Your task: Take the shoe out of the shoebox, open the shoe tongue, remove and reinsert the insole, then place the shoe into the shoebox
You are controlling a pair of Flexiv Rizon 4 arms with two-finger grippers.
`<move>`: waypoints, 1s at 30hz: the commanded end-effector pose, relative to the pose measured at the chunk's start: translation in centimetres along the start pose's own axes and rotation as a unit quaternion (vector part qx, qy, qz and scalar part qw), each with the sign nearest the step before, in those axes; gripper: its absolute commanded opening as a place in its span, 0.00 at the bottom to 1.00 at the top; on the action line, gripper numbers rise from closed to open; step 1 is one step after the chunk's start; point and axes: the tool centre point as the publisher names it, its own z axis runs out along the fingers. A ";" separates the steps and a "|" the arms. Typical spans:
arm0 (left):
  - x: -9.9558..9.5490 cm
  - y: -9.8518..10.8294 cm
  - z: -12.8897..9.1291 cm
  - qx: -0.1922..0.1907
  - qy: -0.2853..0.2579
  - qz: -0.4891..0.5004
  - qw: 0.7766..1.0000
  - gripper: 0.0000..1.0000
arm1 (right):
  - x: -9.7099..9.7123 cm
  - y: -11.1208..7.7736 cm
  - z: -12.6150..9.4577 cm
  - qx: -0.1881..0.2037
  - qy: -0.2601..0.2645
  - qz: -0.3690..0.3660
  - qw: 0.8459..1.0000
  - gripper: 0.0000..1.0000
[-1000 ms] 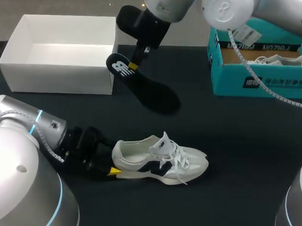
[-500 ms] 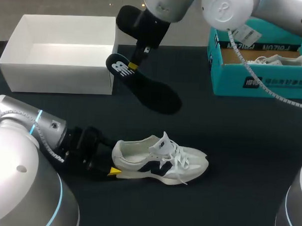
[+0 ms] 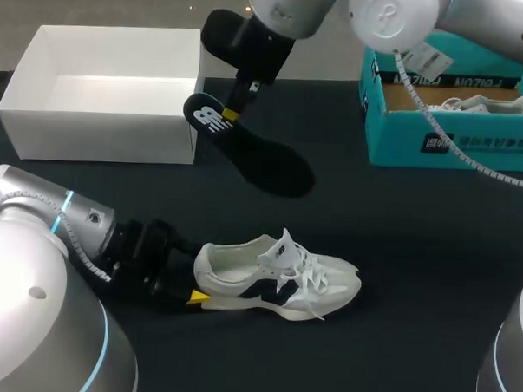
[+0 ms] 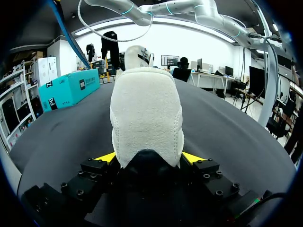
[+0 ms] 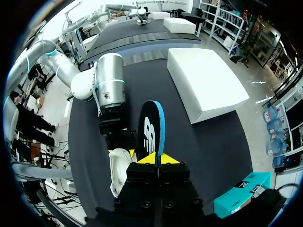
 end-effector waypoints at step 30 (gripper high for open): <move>0.3 0.6 0.8 -0.001 -0.001 0.000 1.000 0.00 | 4.6 -0.3 -7.7 -0.078 0.050 0.086 0.992 0.00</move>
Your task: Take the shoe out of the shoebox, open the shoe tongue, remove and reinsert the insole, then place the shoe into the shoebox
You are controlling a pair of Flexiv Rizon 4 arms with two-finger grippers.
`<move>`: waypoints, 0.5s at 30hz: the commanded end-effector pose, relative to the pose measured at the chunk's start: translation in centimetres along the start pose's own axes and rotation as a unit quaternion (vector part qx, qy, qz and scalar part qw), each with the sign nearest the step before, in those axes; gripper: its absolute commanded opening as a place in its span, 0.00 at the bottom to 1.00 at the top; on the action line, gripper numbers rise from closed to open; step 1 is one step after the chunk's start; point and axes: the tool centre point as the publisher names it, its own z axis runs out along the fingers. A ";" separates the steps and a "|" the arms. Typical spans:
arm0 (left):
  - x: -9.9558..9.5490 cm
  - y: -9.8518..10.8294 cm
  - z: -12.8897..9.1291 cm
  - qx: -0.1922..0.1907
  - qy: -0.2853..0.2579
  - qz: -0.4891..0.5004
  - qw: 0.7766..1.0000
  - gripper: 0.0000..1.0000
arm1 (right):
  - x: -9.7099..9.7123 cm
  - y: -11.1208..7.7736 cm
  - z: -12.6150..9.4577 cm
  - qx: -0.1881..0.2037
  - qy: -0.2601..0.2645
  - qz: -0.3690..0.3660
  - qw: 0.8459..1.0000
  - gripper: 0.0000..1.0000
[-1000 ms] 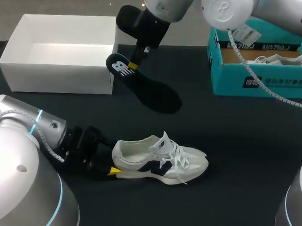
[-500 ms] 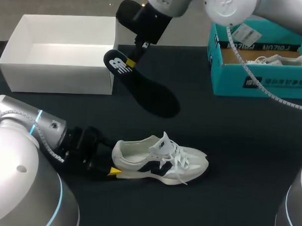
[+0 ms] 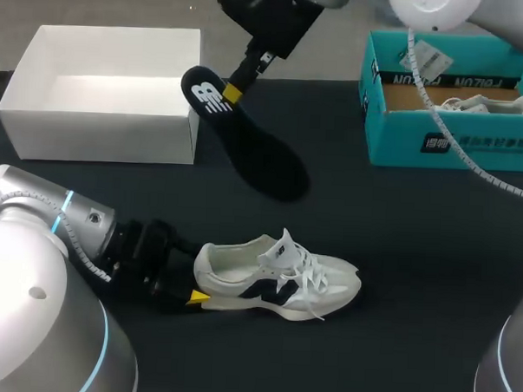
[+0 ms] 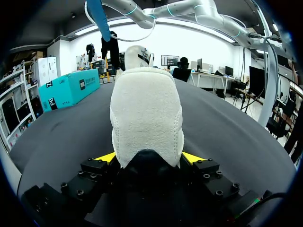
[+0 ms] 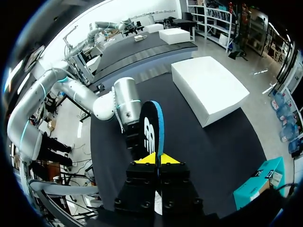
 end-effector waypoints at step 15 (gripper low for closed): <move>0.3 0.6 0.8 -0.001 -0.001 0.000 1.000 0.00 | 2.5 -1.9 -3.5 -0.024 -0.037 -0.009 0.999 0.00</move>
